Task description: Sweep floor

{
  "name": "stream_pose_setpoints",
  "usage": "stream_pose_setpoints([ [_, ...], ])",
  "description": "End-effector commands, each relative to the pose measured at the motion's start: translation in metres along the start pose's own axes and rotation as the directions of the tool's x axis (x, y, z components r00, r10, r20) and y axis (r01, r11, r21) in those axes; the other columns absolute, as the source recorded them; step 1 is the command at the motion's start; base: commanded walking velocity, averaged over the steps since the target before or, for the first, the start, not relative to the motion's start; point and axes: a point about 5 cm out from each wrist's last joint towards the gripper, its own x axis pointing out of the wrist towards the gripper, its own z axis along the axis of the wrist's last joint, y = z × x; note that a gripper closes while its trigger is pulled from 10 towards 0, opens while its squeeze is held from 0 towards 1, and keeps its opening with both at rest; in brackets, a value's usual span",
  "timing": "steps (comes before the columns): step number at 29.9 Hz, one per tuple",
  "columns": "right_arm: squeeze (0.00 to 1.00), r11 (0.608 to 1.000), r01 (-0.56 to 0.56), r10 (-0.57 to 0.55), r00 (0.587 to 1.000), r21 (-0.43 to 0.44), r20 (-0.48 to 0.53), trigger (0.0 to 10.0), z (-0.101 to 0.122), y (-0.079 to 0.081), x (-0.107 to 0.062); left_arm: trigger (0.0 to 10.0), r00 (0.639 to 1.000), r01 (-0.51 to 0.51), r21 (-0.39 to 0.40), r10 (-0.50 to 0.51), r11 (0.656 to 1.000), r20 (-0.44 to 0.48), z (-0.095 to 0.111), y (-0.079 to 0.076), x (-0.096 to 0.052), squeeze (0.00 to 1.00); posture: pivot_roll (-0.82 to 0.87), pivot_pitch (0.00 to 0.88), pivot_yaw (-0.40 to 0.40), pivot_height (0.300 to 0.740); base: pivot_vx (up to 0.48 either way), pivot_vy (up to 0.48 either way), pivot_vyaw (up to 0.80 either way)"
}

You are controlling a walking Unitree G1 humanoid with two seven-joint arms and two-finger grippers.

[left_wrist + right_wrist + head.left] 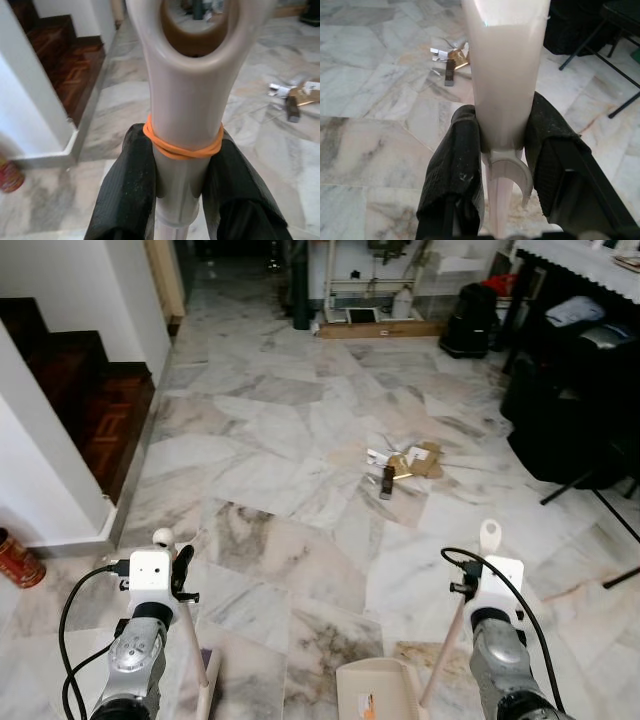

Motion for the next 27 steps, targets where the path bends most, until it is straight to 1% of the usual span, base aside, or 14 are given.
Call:
stream_pose_setpoints([
  [1,0.0,1.0,0.006,-0.006,0.998,0.003,0.055,10.0,0.008,-0.003,0.001,10.0,1.0,-0.023,0.0,0.023,1.0,-0.007,-0.003,0.006,-0.004,0.0,0.08,0.0,-0.04,0.74,0.251,0.0,0.0],
  [4,0.0,1.0,-0.007,0.009,0.994,-0.013,0.108,10.0,0.012,0.0,0.0,10.0,0.998,-0.033,0.004,0.033,0.999,0.048,0.004,0.005,-0.004,0.0,0.08,0.0,-0.044,0.74,0.251,0.0,0.0],
  [7,0.0,0.998,-0.034,0.045,0.979,-0.055,0.199,10.0,0.021,0.004,-0.003,10.0,0.994,0.002,0.02,-0.005,1.0,0.11,0.011,-0.001,-0.009,0.0,0.08,0.0,-0.046,0.74,0.251,0.0,0.0],
  [8,0.0,0.998,-0.034,0.045,0.979,-0.055,0.199,10.0,0.021,0.004,-0.003,10.0,0.994,0.002,0.02,-0.005,1.0,0.11,0.011,-0.001,-0.009,0.0,0.08,0.0,-0.046,0.74,0.251,0.0,0.0],
  [10,0.0,0.995,-0.06,0.08,0.959,-0.08,0.271,10.0,0.028,0.008,-0.007,10.0,0.987,0.031,0.035,-0.036,0.999,0.155,0.016,-0.007,-0.016,0.0,0.08,0.0,-0.044,0.74,0.251,0.0,0.0],
  [13,0.0,0.993,-0.075,0.101,0.941,-0.093,0.322,10.0,0.032,0.012,-0.013,10.0,0.983,0.042,0.046,-0.05,0.998,0.176,0.018,-0.009,-0.024,0.0,0.07,0.0,-0.038,0.74,0.249,0.0,0.0],
  [15,0.0,0.994,-0.07,0.093,0.937,-0.081,0.337,10.0,0.029,0.012,-0.02,10.0,0.983,0.032,0.04,-0.038,0.999,0.182,0.02,-0.009,-0.027,0.0,0.08,0.0,-0.036,0.74,0.251,0.0,0.0],
  [17,0.0,0.995,-0.067,0.089,0.937,-0.077,0.337,10.0,0.029,0.012,-0.021,10.0,0.983,0.029,0.038,-0.035,0.999,0.182,0.021,-0.009,-0.027,0.0,0.08,0.0,-0.035,0.74,0.251,0.0,0.0],
  [18,0.0,0.994,-0.068,0.092,0.939,-0.084,0.332,10.0,0.027,0.013,-0.023,10.0,0.982,0.024,0.036,-0.03,0.999,0.187,0.024,-0.01,-0.024,0.0,0.07,0.0,-0.033,0.74,0.251,0.0,0.0],
  [19,0.0,0.994,-0.068,0.092,0.939,-0.084,0.332,10.0,0.027,0.013,-0.023,10.0,0.982,0.024,0.036,-0.03,0.999,0.187,0.024,-0.01,-0.024,0.0,0.07,0.0,-0.033,0.74,0.251,0.0,0.0],
  [22,0.0,0.994,-0.066,0.09,0.94,-0.083,0.329,10.0,0.028,0.014,-0.022,10.0,0.978,0.035,0.05,-0.045,0.998,0.205,0.033,-0.013,-0.017,0.0,0.07,0.0,-0.023,0.74,0.256,0.0,0.0],
  [27,0.0,0.997,-0.042,0.061,0.941,-0.064,0.334,10.0,0.033,0.011,-0.021,10.0,0.974,0.047,0.054,-0.057,0.997,0.217,0.04,-0.016,-0.015,0.0,0.07,0.0,-0.022,0.74,0.262,0.0,0.0],
])
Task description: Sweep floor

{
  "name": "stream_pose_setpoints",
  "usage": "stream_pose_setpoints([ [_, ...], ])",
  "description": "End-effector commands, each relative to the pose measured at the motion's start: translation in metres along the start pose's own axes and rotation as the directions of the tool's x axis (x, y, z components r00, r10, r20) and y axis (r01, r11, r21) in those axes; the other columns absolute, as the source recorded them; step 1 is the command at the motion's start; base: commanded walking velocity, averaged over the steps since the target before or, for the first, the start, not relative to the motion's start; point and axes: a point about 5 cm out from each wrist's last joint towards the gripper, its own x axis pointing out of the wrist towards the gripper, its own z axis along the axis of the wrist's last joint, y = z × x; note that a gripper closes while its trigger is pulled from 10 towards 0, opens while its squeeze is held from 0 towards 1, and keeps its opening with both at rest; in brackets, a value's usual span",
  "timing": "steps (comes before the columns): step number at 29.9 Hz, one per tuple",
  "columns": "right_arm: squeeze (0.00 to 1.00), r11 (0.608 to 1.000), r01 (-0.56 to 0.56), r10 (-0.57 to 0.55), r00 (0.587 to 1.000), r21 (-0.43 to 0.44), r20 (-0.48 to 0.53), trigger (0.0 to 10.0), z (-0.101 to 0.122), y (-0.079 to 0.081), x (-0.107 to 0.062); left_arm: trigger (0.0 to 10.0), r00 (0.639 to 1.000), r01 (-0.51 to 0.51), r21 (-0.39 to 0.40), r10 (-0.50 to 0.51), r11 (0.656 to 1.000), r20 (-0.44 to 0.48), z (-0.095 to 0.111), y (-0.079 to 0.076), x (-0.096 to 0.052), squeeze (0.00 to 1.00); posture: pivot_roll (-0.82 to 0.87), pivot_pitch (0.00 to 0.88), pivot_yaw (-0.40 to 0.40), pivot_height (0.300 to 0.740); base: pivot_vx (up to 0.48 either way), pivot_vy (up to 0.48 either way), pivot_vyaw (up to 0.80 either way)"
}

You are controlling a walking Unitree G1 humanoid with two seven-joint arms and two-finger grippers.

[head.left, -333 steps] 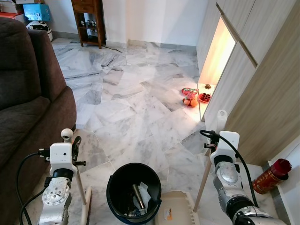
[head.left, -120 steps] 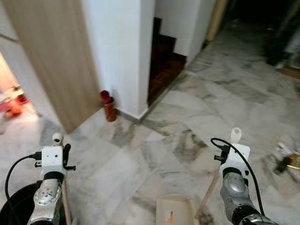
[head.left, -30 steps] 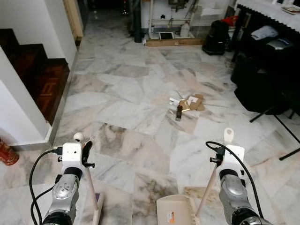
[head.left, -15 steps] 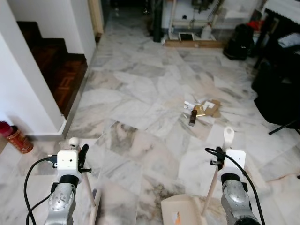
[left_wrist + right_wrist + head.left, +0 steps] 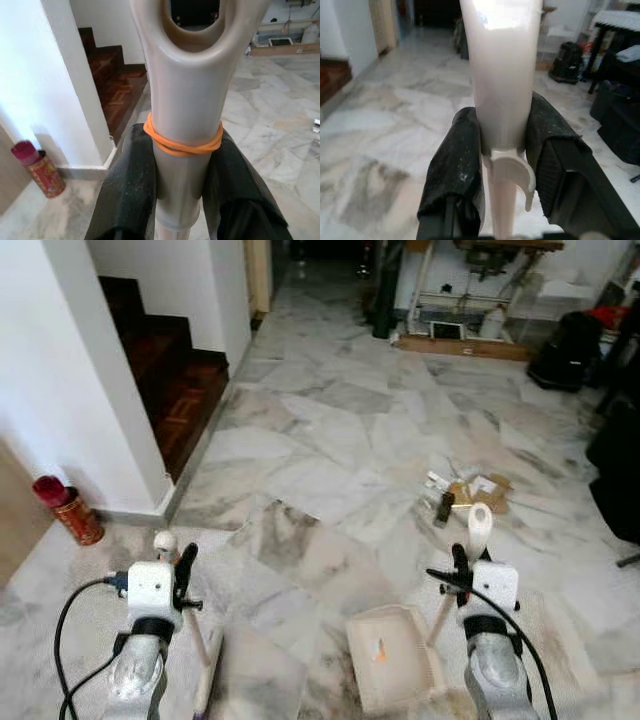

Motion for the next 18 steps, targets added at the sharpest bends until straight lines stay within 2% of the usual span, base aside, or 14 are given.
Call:
stream_pose_setpoints([
  [1,0.0,0.999,0.053,-0.053,0.999,-0.004,0.013,10.0,0.0036,-0.0124,0.0014,10.0,0.996,0.027,0.011,-0.028,1.0,0.084,0.0194,-0.008,0.0108,0.0,0.07,0.0,-0.022,0.74,0.27,0.0,0.0],
  [18,0.0,0.997,0.072,-0.072,0.997,0.011,0.009,10.0,0.0069,-0.014,0.0031,10.0,0.995,0.044,0.02,-0.046,0.999,0.088,0.0247,-0.0152,0.0118,0.0,0.07,0.0,-0.025,0.74,0.321,0.0,0.0],
])
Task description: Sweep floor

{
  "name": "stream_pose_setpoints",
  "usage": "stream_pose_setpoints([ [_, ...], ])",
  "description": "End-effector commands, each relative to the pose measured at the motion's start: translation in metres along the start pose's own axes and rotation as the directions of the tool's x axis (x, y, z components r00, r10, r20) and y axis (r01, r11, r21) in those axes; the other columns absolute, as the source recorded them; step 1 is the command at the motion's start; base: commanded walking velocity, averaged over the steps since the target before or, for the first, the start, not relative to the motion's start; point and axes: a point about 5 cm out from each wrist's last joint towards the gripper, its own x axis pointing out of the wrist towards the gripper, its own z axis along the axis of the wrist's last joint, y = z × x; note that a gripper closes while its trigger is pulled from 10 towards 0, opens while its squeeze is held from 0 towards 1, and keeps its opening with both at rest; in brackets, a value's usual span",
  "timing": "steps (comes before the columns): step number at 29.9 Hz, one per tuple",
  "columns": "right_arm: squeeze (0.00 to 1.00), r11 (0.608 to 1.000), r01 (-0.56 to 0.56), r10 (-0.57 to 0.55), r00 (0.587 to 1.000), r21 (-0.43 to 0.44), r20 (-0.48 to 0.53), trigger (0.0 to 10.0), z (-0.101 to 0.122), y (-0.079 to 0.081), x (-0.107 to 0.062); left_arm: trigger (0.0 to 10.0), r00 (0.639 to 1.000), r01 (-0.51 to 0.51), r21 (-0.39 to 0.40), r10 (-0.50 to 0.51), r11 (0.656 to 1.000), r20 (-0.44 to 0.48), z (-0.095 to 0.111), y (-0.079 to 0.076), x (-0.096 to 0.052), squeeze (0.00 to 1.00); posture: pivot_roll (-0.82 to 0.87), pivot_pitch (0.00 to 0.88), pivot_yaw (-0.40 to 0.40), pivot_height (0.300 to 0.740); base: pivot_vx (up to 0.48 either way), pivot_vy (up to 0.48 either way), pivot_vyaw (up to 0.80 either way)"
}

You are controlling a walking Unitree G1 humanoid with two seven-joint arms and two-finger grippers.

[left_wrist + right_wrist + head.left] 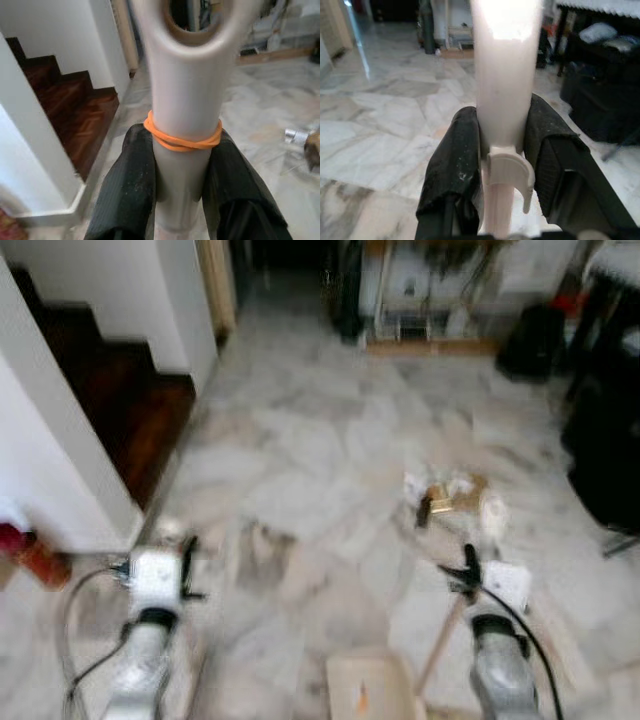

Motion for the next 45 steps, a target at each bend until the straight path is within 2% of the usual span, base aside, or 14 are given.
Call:
stream_pose_setpoints([
  [1,0.0,1.0,-0.017,0.016,0.998,0.007,0.063,10.0,0.016,0.007,0.01,10.0,0.999,-0.022,0.03,0.021,0.999,0.046,0.011,0.011,0.004,0.0,0.07,0.0,-0.025,0.74,0.334,0.0,0.0],
  [5,0.0,1.0,-0.017,0.017,0.997,-0.002,0.07,10.0,0.019,0.002,0.012,10.0,0.999,-0.026,0.027,0.025,0.999,0.043,0.01,0.009,0.003,0.0,0.07,0.0,-0.036,0.74,0.328,0.0,-0.77],
  [14,0.0,1.0,-0.004,0.006,0.996,-0.017,0.091,10.0,0.026,-0.01,0.019,10.0,0.999,-0.032,0.002,0.032,0.999,0.032,0.007,0.0,-0.003,0.0,0.06,0.0,-0.06,0.74,0.328,0.0,0.0],
  [21,0.0,1.0,0.022,-0.021,0.995,-0.016,0.095,10.0,0.031,-0.026,0.025,10.0,1.0,-0.002,-0.028,0.003,1.0,0.024,0.007,-0.016,-0.008,0.0,0.07,0.0,-0.059,0.74,0.329,0.0,0.0],
  [26,0.0,0.999,0.039,-0.037,0.995,-0.019,0.089,10.0,0.03,-0.032,0.027,10.0,0.999,0.03,-0.043,-0.029,0.999,0.019,0.007,-0.026,-0.01,0.0,0.08,0.0,-0.053,0.74,0.332,0.0,0.0],
  [30,0.0,1.0,0.024,-0.024,0.996,0.004,0.085,10.0,0.033,-0.024,0.03,10.0,0.999,0.018,-0.033,-0.017,0.999,0.031,0.012,-0.02,-0.007,0.0,0.09,0.0,-0.075,0.74,0.331,0.0,0.0],
  [36,0.0,1.0,-0.018,0.017,0.996,0.015,0.083,10.0,0.033,-0.015,0.03,10.0,0.999,-0.044,-0.017,0.044,0.999,-0.005,0.002,-0.005,-0.012,0.0,0.06,0.0,-0.086,0.74,0.33,0.0,0.0],
  [37,0.0,1.0,-0.023,0.021,0.996,0.018,0.082,10.0,0.032,-0.011,0.029,10.0,0.999,-0.05,-0.016,0.05,0.999,-0.014,0.0,-0.001,-0.012,0.0,0.06,0.0,-0.076,0.74,0.326,0.0,0.0],
  [42,0.0,0.999,-0.019,0.017,0.997,0.032,0.069,10.0,0.027,-0.006,0.026,10.0,0.999,-0.034,-0.005,0.034,0.999,-0.018,0.001,0.002,-0.01,0.0,0.05,0.0,-0.035,0.74,0.325,0.0,0.0],
  [45,0.0,0.998,0.005,-0.008,0.999,0.063,0.05,10.0,0.021,-0.001,0.022,10.0,1.0,0.003,0.012,-0.003,1.0,-0.005,0.007,0.003,-0.002,0.0,0.05,0.0,0.004,0.74,0.326,0.0,0.0],
])
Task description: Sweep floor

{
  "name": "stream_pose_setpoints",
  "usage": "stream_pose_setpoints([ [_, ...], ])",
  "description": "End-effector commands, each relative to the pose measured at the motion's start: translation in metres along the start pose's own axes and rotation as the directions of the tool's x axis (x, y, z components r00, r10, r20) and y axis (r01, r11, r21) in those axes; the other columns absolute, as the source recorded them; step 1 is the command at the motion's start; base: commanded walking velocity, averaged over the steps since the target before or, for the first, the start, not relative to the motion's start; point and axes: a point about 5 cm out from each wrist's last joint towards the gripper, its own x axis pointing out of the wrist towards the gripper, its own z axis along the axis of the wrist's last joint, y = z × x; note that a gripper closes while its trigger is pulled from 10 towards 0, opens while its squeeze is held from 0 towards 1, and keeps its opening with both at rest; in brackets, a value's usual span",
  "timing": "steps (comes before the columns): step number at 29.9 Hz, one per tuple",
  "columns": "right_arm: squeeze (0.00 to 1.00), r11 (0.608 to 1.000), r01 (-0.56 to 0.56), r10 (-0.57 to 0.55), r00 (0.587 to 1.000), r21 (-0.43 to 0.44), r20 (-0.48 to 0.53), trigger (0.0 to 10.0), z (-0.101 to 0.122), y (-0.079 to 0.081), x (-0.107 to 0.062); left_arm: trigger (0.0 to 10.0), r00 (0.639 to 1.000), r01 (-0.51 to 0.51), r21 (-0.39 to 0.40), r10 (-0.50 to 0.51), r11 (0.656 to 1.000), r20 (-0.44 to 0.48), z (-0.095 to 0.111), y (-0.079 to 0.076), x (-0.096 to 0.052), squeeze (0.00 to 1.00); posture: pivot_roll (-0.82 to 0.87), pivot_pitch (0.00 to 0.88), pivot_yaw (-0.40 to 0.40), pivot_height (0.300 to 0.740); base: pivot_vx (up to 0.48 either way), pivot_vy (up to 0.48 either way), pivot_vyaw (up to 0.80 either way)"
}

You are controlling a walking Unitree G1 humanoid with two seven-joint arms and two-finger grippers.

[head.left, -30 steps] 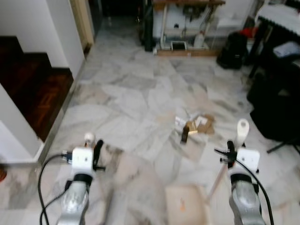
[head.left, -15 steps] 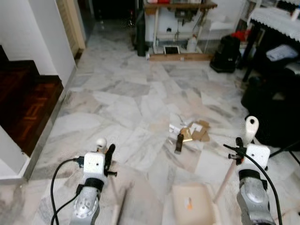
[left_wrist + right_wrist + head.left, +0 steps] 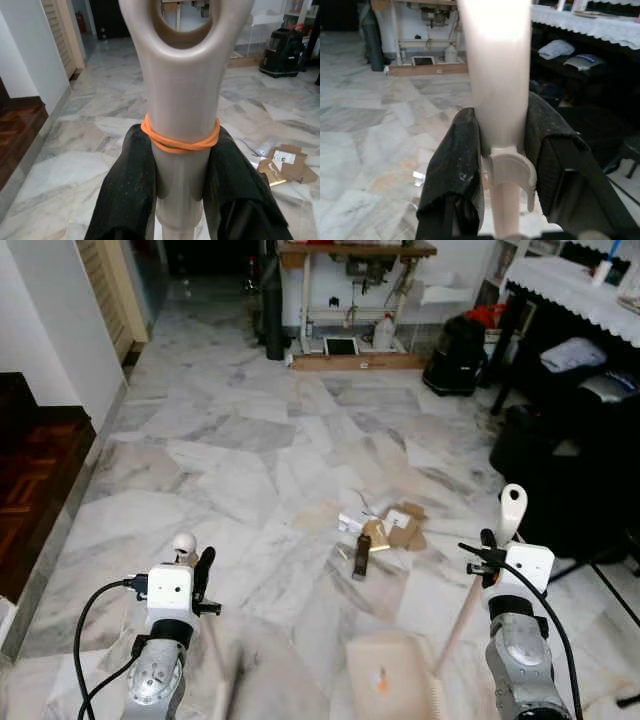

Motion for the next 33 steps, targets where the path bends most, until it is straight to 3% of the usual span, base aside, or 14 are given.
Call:
stream_pose_setpoints([
  [1,0.0,1.0,0.008,-0.008,1.0,0.028,0.028,10.0,0.004,0.007,0.001,10.0,0.999,0.011,0.042,-0.012,0.999,0.036,0.011,0.008,0.01,0.0,0.04,0.0,0.013,0.74,0.322,0.0,0.0],
  [9,0.0,0.999,0.012,-0.013,1.0,0.042,0.025,10.0,0.002,0.012,-0.002,10.0,0.998,0.018,0.042,-0.02,0.999,0.058,0.018,0.008,0.025,0.0,0.03,0.0,0.028,0.74,0.32,0.0,0.0],
  [16,0.0,0.998,0.018,-0.019,1.0,0.053,0.02,10.0,0.002,0.011,0.0,10.0,0.997,0.031,0.036,-0.034,0.999,0.067,0.02,0.003,0.024,0.0,0.05,0.0,0.017,0.74,0.317,0.0,0.0],
  [30,0.0,0.998,-0.023,0.022,0.999,0.057,0.027,10.0,0.007,0.019,0.006,10.0,0.998,0.002,0.023,-0.004,1.0,0.065,0.017,0.004,0.021,0.0,0.06,0.0,-0.006,0.74,0.316,0.0,-0.76],
  [33,0.0,0.998,-0.021,0.019,0.999,0.051,0.045,10.0,0.009,0.017,0.006,10.0,0.998,-0.003,0.022,0.001,1.0,0.069,0.018,0.004,0.021,0.0,0.06,0.0,-0.009,0.74,0.31,0.0,0.0],
])
